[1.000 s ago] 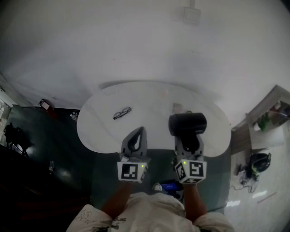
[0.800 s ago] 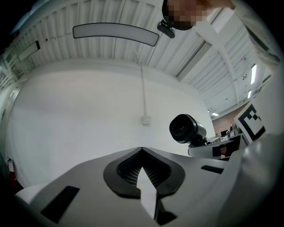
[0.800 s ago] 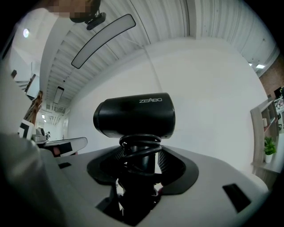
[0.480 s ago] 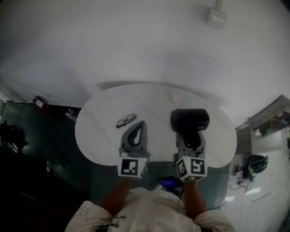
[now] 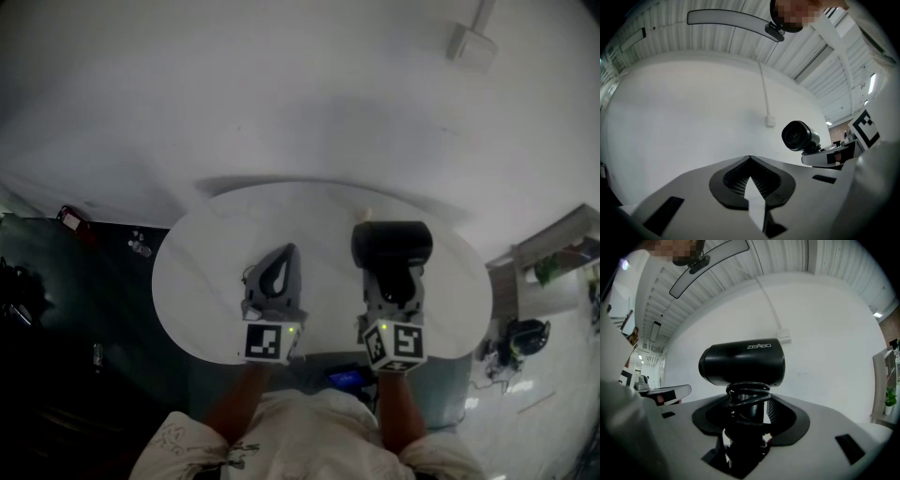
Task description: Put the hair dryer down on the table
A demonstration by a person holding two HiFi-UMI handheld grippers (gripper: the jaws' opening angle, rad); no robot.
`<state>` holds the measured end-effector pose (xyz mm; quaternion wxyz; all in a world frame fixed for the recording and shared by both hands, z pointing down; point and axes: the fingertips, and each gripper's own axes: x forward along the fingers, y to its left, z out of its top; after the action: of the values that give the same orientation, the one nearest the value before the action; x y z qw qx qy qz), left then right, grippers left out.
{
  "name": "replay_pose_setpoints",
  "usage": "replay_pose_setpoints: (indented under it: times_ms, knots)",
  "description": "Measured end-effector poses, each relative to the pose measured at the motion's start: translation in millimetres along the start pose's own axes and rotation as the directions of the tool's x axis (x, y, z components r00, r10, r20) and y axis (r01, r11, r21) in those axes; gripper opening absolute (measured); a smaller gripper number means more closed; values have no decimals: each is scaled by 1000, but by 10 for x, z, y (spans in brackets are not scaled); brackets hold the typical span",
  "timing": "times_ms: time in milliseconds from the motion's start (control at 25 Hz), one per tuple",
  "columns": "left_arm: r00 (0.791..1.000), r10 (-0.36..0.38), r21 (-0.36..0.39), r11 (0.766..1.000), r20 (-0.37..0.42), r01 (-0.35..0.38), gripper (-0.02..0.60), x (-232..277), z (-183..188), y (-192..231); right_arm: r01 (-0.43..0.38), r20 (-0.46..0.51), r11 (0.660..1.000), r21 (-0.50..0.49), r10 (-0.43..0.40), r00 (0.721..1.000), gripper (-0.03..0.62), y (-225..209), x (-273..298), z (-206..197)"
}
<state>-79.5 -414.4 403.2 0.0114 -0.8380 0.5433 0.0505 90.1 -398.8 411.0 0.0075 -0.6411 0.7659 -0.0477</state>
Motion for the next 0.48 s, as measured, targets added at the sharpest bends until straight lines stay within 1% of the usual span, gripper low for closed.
replay_pose_setpoints:
  times_ms: [200,360,480]
  knots:
    - [1000,8,-6,1000,-4,-8,-2,234,-46,-23,-44,8,999,-13,44,999,239,-66,185,3]
    - [999,36,-21,999,-6,-36,-2,286,-47,-68,-76,-9,997,-18,76,997,239,-136,295,-36]
    - [998,64,-8,998,-8,-64,-2,293,-65,-91,-107,-19,994,-17,107,994,239,-152,354,-62]
